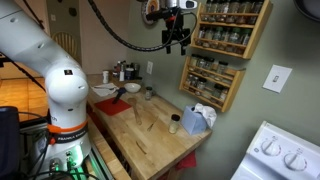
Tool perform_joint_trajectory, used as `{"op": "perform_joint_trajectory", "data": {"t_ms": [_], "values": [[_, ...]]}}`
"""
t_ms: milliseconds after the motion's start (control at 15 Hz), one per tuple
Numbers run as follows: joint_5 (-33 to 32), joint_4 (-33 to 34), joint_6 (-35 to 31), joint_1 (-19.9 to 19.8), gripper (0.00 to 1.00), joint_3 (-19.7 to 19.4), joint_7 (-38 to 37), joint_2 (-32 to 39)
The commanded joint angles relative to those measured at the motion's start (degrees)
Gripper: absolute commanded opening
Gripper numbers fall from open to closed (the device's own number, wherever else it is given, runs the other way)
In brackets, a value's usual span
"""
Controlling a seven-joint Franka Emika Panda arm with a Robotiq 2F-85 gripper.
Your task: Take a tissue out of the box and use it to wipe the table
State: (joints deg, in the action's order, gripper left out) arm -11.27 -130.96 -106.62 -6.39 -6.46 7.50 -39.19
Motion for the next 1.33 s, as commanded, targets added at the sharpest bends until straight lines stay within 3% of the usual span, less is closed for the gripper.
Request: {"op": "perform_joint_trajectory", "data": {"t_ms": [0,267,533,667,733,933,1267], "values": [[-0.1,0.2,0.2,0.3,1.00,-0.2,-0.2,0.0],[0.5,2.9,-5.4,-2.1,1.00,-4.4,-2.0,7.0],[5.1,6.5,-16.4,-1.6,1.00,-11.1,3.6,17.2],[11.4,8.6,-17.4,-0.1,1.00,-14.1,9.5,21.5],[7.7,5.1,-17.0,-2.7,1.00,-10.8,5.8,16.7],[10.7,7.9,-17.6,-2.4,1.00,-12.1,8.8,21.7],[10.8,8.8,-17.6,-2.2,1.00,-12.1,8.9,22.1]]}}
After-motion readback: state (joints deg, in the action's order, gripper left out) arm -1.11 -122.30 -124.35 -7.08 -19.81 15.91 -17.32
